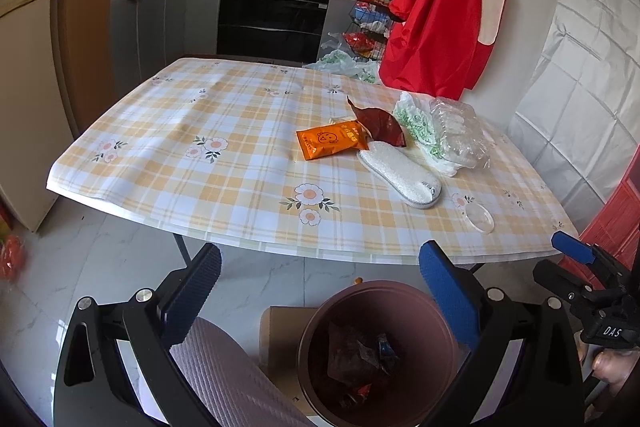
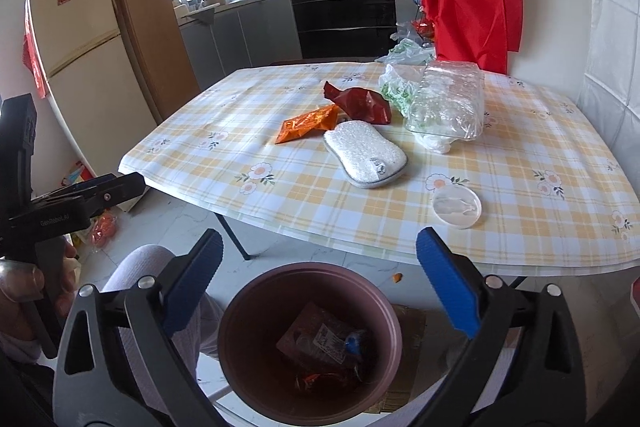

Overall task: Collect trash
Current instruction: 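Grasp the clear round plastic lid with the right tool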

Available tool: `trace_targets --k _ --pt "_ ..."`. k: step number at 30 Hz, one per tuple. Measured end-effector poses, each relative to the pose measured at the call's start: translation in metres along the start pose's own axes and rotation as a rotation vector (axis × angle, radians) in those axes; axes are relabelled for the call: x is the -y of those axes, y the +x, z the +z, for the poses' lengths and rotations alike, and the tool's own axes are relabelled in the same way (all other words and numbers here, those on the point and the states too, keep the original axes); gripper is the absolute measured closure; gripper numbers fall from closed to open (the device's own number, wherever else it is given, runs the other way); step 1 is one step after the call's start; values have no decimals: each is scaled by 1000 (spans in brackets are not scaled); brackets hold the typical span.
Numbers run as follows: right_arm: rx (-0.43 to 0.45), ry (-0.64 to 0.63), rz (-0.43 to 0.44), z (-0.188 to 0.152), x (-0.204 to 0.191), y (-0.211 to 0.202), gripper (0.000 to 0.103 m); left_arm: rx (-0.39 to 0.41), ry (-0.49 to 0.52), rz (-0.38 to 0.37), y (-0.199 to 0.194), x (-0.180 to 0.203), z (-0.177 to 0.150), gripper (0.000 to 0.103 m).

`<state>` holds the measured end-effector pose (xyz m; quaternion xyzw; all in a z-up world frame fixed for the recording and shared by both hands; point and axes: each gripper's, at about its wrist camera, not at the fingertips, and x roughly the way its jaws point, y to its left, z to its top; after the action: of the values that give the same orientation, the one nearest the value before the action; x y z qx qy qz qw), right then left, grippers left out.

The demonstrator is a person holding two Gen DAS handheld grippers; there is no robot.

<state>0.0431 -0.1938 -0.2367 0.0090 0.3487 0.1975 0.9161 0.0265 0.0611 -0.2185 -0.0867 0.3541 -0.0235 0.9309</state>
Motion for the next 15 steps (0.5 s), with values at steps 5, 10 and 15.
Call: trace_targets --k 5,10,15 --pt "-9 23 -51 -3 26 8 7 -17 -19 16 10 -5 -5 6" --pt "-19 63 -133 -3 66 25 8 -38 -6 33 24 -6 -9 6" --pt "-51 77 -174 5 98 59 10 -51 9 49 40 -5 -11 6"
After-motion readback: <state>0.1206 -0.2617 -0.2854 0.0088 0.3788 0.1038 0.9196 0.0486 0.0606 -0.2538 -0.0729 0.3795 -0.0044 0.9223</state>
